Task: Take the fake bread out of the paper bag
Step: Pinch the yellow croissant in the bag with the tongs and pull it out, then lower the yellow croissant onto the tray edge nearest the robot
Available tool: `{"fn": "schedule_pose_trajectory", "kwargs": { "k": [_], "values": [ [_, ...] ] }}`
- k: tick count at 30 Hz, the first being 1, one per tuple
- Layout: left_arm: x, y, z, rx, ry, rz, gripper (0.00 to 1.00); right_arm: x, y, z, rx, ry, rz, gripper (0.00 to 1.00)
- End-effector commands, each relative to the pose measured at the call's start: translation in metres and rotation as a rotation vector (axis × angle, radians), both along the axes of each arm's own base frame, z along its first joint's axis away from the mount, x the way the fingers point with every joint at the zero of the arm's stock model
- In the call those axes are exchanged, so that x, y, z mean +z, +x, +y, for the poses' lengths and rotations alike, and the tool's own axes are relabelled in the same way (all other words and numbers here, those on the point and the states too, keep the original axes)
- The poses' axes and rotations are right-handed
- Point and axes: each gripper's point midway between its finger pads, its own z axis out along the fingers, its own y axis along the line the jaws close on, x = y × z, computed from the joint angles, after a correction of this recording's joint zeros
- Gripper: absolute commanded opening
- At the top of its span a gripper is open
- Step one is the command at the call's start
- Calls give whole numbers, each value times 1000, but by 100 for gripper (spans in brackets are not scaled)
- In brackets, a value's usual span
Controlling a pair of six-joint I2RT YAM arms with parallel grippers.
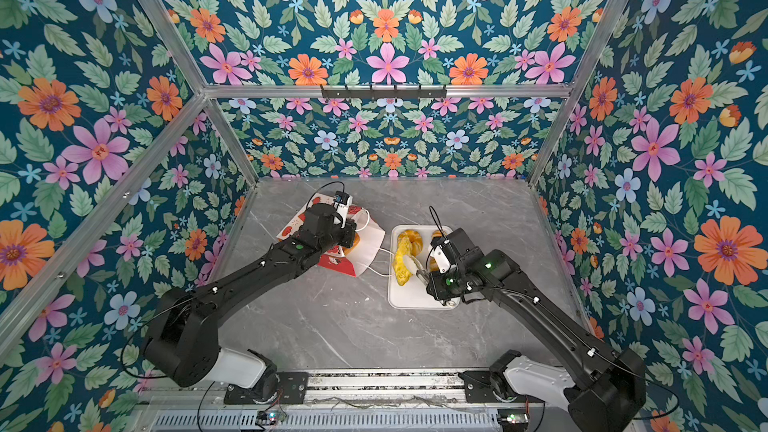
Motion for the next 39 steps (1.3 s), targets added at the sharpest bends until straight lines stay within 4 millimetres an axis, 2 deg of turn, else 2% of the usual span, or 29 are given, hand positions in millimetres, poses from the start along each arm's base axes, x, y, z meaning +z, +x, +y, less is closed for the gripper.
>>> {"fn": "schedule_pose_trajectory", "kwargs": {
  "k": [1,5,10,21,24,30,39],
  "values": [
    [8,2,0,-4,-19,-35,0,-5,-12,-27,-13,-160,67,17],
    [9,-2,2,-6,-29,-46,0,-1,-18,-38,-26,-230,119,17],
    [11,-5,4,-13,-40,-65,0,-7,-28,-53,-48,-329,191,17],
    [4,-6,6,-38,-98,-72,0,-24,-12,-36,-23,-411,244,19],
    [2,-7,7,-39,-107,-72,0,-24,-11,-34,-5,-458,242,22],
    [0,-5,7,-43,-123,-69,0,-20,-7,-21,2,-442,229,35],
    [-2,-4,5,-52,-135,-60,0,-14,-4,-2,0,-343,212,39]
  ]
}}
